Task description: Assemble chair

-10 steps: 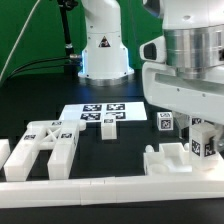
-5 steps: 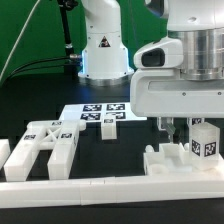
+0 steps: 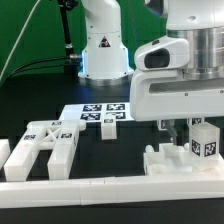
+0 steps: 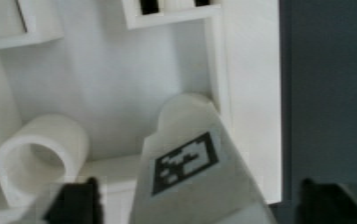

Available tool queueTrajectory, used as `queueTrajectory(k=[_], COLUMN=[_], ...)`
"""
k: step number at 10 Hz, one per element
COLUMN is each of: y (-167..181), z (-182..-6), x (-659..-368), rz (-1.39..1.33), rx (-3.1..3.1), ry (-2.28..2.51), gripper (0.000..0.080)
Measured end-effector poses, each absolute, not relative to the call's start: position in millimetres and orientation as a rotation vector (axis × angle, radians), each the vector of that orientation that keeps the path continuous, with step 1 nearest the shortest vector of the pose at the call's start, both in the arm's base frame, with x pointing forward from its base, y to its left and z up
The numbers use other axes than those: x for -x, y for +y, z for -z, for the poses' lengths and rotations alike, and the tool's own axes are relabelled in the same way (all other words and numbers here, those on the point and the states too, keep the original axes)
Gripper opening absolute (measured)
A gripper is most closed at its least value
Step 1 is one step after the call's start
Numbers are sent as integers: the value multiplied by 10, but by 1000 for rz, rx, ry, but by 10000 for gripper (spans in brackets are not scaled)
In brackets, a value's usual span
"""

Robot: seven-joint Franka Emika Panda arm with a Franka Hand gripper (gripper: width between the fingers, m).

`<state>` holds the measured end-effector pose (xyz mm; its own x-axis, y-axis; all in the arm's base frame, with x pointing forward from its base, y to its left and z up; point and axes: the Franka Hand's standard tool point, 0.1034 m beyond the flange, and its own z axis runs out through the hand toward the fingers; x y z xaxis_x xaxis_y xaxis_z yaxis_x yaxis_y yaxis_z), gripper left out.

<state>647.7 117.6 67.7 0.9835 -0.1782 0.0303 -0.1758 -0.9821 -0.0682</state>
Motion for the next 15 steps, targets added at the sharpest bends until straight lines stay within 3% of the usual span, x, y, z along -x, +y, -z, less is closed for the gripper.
queueTrajectory(k=[1, 2, 3, 6, 10, 11, 12, 13, 14, 15], y=[1177, 1179, 1181, 1196, 1218, 1213, 1219, 1212, 1210, 1223], z=[-677, -676, -675, -675, -664, -673, -668, -666, -660, -659], x=[-6477, -6477, -6476, -6471, -6486, -6509, -6505, -6510, -6526, -6543], rz=[53, 49, 45, 31, -62, -58, -58, -40, -13, 9], rx=[3052, 3037, 3021, 2941, 2282, 2203, 2216, 2344, 2482, 2590], ry=[372, 475, 558, 875, 2031, 2102, 2088, 1942, 1751, 1576], gripper=[391, 391, 284, 284, 285, 285, 340, 475, 475, 609])
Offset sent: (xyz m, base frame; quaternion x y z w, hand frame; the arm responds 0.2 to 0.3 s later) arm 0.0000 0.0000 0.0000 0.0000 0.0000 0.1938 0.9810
